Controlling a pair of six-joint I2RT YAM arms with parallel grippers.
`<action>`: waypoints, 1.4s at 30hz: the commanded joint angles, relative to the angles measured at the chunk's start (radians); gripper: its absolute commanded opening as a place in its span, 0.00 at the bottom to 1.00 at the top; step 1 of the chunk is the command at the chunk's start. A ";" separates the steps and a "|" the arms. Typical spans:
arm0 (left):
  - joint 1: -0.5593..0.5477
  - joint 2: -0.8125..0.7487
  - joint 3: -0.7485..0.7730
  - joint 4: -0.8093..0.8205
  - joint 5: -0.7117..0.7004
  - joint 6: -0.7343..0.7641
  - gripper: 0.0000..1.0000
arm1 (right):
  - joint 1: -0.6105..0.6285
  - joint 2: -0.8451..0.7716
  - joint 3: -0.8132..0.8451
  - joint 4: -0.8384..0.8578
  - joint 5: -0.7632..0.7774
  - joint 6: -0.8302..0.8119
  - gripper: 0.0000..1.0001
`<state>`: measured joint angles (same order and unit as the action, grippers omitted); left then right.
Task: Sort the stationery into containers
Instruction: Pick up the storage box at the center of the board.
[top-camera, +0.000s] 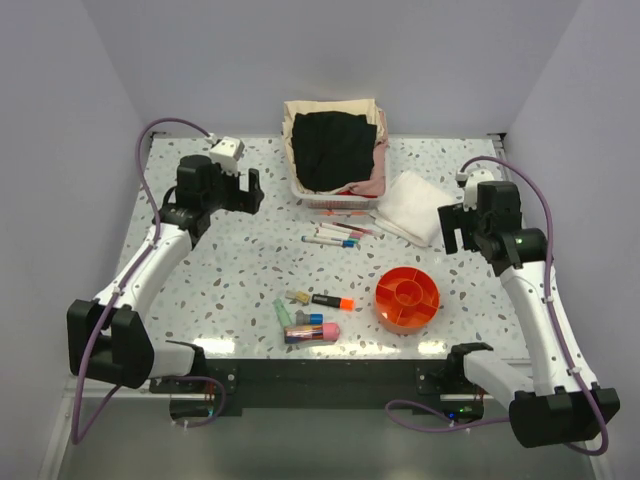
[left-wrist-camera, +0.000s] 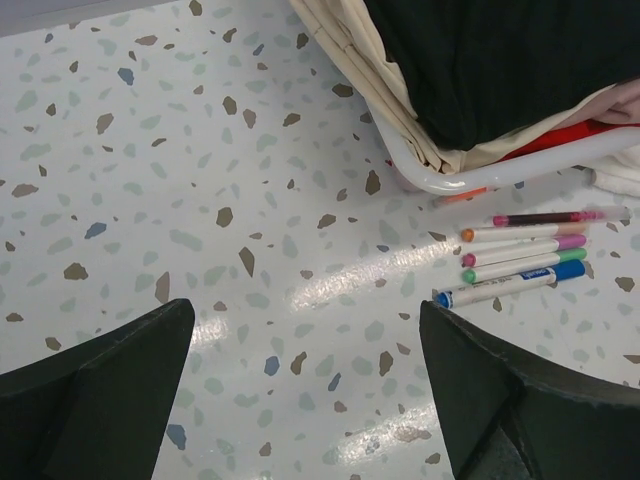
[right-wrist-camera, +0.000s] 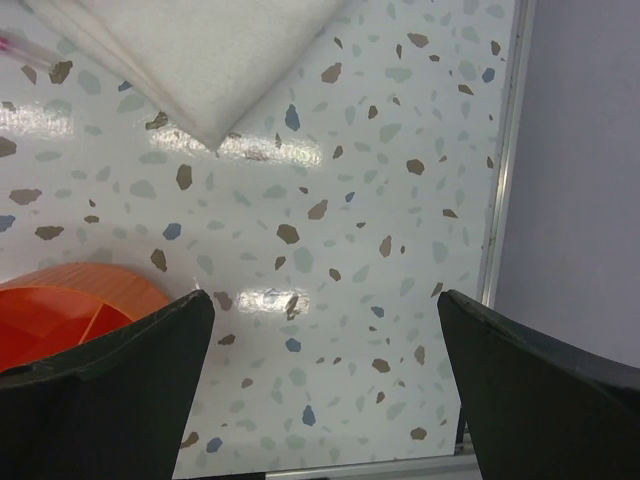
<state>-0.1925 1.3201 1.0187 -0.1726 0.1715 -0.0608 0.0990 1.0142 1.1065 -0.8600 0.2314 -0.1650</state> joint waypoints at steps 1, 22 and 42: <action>-0.004 0.008 0.008 0.035 0.033 -0.020 1.00 | 0.001 -0.031 0.027 0.019 -0.061 0.002 0.99; -0.016 -0.050 -0.043 -0.031 0.143 0.095 1.00 | 0.001 0.087 -0.030 -0.241 -0.656 -0.467 0.60; -0.016 -0.022 -0.016 -0.033 0.137 0.096 1.00 | 0.007 0.265 -0.123 -0.120 -0.544 -0.455 0.41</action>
<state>-0.2043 1.3010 0.9760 -0.2184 0.3004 0.0208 0.0998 1.2629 1.0016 -1.0374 -0.3466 -0.6231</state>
